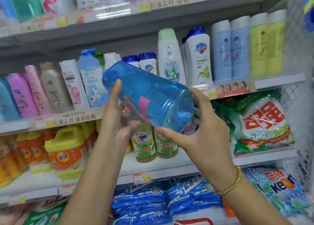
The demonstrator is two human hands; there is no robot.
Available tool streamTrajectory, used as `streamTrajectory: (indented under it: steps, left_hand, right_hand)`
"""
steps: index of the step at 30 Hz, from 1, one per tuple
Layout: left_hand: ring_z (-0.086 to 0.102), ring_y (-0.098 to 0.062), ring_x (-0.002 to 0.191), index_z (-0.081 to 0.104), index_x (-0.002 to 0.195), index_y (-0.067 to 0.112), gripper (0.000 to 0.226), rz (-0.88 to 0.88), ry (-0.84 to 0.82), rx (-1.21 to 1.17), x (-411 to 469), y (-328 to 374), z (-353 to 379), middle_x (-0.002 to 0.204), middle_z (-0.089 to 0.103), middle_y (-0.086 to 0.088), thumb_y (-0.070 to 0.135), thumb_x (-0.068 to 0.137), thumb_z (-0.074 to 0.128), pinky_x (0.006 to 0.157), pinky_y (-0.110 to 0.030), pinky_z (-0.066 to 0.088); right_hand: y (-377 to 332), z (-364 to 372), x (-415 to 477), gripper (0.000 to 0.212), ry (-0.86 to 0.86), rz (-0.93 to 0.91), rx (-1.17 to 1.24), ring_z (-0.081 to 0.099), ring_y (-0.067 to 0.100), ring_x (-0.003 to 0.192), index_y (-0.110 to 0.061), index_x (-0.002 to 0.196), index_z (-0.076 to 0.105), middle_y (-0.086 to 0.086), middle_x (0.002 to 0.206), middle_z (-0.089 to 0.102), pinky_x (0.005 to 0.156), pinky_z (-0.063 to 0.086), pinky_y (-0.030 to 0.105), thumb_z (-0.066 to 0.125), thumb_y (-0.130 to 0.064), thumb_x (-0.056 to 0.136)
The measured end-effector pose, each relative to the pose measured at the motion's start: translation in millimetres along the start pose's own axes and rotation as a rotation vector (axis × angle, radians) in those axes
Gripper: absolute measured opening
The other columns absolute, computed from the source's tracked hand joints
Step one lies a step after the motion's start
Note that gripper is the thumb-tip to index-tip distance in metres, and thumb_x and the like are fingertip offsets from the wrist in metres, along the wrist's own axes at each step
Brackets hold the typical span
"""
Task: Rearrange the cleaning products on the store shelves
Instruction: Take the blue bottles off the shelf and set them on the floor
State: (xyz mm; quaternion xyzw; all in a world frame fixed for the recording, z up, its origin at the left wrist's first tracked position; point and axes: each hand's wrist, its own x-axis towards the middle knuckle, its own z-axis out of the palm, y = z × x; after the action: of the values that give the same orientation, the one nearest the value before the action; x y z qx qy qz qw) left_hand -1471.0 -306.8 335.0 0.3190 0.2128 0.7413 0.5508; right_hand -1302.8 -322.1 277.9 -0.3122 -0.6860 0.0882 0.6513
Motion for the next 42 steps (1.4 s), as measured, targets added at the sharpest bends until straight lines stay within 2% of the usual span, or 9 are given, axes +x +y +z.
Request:
streamTrajectory:
  steps: [5,9,12,20,23,28,32,37,42]
  left_hand:
    - [0.070,-0.039,0.092,0.053,0.118,0.005,0.064,-0.079,0.023,0.032,-9.2,0.5,10.5,0.102,0.072,-0.019,0.043,0.071,0.077,0.085,-0.060,0.052]
    - [0.069,-0.037,0.096,0.058,0.115,0.011,0.060,-0.170,-0.020,-0.043,-15.4,2.9,16.0,0.106,0.071,-0.016,0.045,0.070,0.077,0.093,-0.055,0.050]
    - [0.065,-0.036,0.107,0.058,0.127,0.018,0.071,-0.278,-0.075,-0.038,-12.8,-4.2,11.8,0.124,0.065,-0.009,0.053,0.069,0.077,0.091,-0.059,0.049]
    - [0.064,-0.032,0.109,0.056,0.132,0.025,0.060,-0.433,-0.207,-0.020,2.0,-49.4,8.7,0.123,0.065,-0.008,0.058,0.082,0.060,0.091,-0.053,0.050]
    - [0.067,-0.027,0.105,0.060,0.121,0.017,0.054,-0.334,-0.180,0.026,0.2,-75.8,13.3,0.116,0.069,-0.007,0.052,0.081,0.060,0.084,-0.050,0.055]
    - [0.069,-0.015,0.081,0.064,0.102,0.018,0.049,-0.039,-0.192,0.449,-0.1,-136.2,24.1,0.091,0.074,0.003,0.041,0.060,0.075,0.072,-0.029,0.053]
    - [0.070,-0.013,0.091,0.057,0.115,0.016,0.072,0.104,-0.255,0.655,-8.3,-201.4,28.1,0.104,0.071,0.003,0.035,0.051,0.085,0.073,-0.028,0.058]
    - [0.065,-0.003,0.066,0.045,0.110,0.020,0.069,-0.021,-0.353,0.688,-24.7,-289.9,25.4,0.096,0.063,0.000,0.017,0.056,0.089,0.054,-0.020,0.053]
    - [0.064,0.003,0.095,0.042,0.114,0.042,0.084,-0.035,-0.488,0.759,-33.3,-366.0,14.6,0.110,0.064,0.010,0.016,0.051,0.092,0.073,-0.017,0.054]
  right_hand:
    - [1.9,-22.0,-2.4,0.085,-0.078,0.049,0.165,0.054,-0.003,0.115,-0.034,0.134,0.044,-0.023,0.125,0.056,0.093,0.052,0.028,0.082,-0.047,0.060]
    - [4.5,-40.3,-3.4,0.042,-0.090,0.081,0.382,0.062,0.000,0.106,-0.020,0.117,0.062,-0.013,0.112,0.068,0.084,0.052,0.017,0.074,-0.012,0.078]
    - [3.0,-63.1,3.5,0.014,-0.046,0.169,0.462,0.070,0.012,0.088,-0.008,0.096,0.071,-0.001,0.091,0.075,0.076,0.056,0.022,0.060,-0.013,0.088]
    - [12.8,-113.8,32.5,0.027,-0.331,0.453,0.401,0.071,0.020,0.080,-0.010,0.087,0.069,0.008,0.088,0.075,0.068,0.058,0.022,0.054,-0.031,0.093]
    - [19.5,-131.9,43.0,0.038,-0.404,0.501,0.178,0.070,0.025,0.092,-0.009,0.099,0.069,0.008,0.098,0.074,0.085,0.056,0.030,0.057,-0.043,0.088]
    - [31.0,-137.0,49.5,0.072,-0.349,0.486,-0.082,0.066,0.005,0.094,-0.029,0.112,0.062,-0.008,0.110,0.067,0.084,0.055,0.028,0.064,-0.071,0.053]
    - [68.0,-128.2,31.3,0.051,-0.291,0.499,-0.107,0.068,0.007,0.090,-0.027,0.105,0.065,-0.002,0.103,0.069,0.072,0.054,0.024,0.081,-0.050,0.061]
    - [130.3,-155.4,-16.5,0.073,-0.228,0.693,-0.193,0.065,0.004,0.095,-0.022,0.116,0.052,-0.008,0.106,0.066,0.085,0.055,0.029,0.089,-0.037,0.055]
    - [184.9,-183.3,-65.2,0.079,-0.022,0.800,-0.285,0.060,0.011,0.102,-0.021,0.116,0.045,-0.013,0.104,0.058,0.082,0.051,0.025,0.092,-0.028,0.052]
